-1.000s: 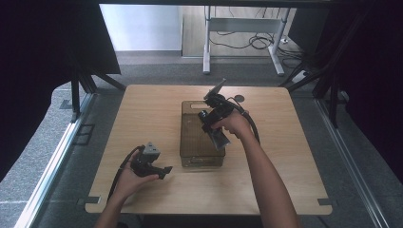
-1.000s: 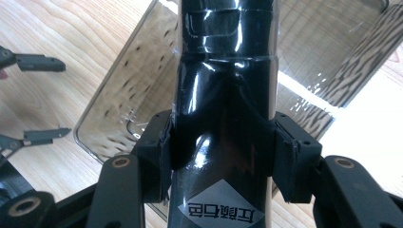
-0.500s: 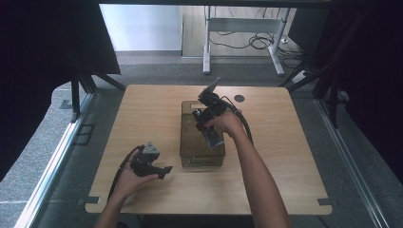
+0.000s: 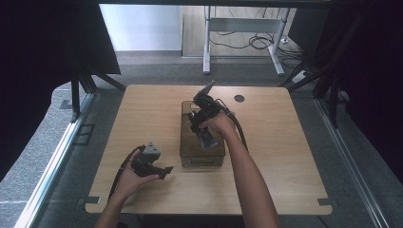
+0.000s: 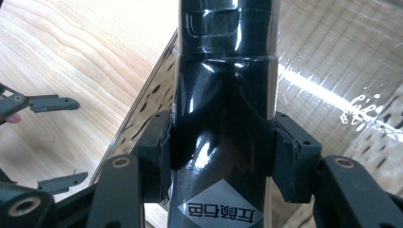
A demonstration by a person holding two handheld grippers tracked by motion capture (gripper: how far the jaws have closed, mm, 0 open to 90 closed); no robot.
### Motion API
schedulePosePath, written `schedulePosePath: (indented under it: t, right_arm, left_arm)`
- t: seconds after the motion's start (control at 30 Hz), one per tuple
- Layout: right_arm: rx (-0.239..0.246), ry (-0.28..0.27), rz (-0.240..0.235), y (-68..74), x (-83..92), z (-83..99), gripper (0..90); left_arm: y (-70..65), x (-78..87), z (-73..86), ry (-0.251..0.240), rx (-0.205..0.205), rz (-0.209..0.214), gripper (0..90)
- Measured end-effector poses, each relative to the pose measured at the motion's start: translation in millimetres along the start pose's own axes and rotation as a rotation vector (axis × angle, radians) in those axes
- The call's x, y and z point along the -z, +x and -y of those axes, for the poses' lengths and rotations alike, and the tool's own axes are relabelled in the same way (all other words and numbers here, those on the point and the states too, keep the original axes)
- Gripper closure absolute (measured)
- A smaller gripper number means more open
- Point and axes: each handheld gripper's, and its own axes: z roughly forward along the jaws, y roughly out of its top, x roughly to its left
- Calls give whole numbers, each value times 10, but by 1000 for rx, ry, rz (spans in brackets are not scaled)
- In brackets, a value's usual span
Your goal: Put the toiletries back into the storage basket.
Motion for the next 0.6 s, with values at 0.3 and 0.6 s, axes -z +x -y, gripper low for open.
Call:
schedulePosePath:
  t: [0.3,0.6]
  right_arm:
    - [-40,-4,3,3,-79,-30,472]
    - [-79,-11,-5,4,-145,-40,471]
  left_arm:
    - [-8,-10,-5,2,-3,2,238]
    - [-8,-5,-5,0,-4,2,238]
